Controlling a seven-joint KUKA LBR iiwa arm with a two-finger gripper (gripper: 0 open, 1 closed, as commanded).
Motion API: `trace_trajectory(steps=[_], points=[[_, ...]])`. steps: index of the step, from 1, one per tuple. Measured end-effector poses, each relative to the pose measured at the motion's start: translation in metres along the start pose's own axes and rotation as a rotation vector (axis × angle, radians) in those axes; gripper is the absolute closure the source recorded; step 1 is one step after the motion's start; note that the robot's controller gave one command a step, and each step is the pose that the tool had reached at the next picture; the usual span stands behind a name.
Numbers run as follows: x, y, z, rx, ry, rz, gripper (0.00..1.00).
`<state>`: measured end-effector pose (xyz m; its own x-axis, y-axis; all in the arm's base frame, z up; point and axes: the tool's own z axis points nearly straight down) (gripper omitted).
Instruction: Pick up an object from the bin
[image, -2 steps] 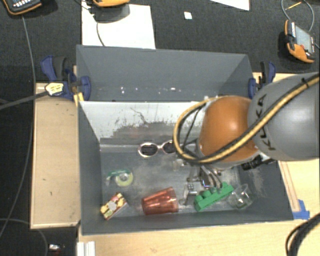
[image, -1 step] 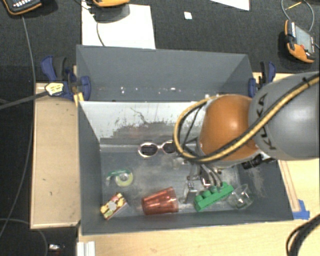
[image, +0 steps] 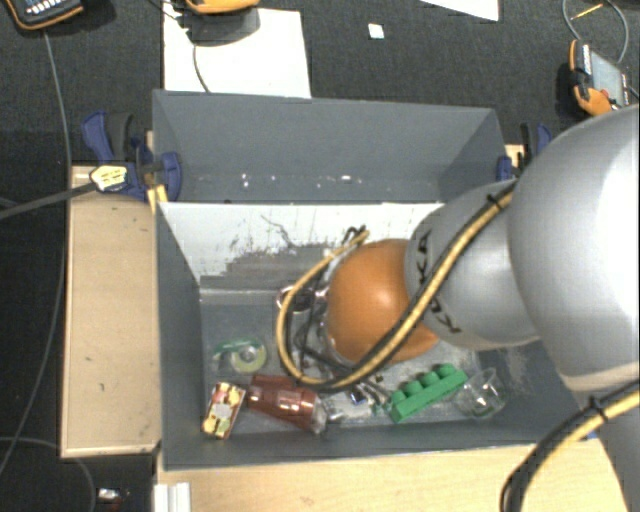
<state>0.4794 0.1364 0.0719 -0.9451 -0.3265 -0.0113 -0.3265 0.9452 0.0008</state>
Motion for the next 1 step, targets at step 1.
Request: trace_trajectory(steps=[1], points=[[0.0023,0.0001,-0.0530,0.001,0.008,0.011,0.00]])
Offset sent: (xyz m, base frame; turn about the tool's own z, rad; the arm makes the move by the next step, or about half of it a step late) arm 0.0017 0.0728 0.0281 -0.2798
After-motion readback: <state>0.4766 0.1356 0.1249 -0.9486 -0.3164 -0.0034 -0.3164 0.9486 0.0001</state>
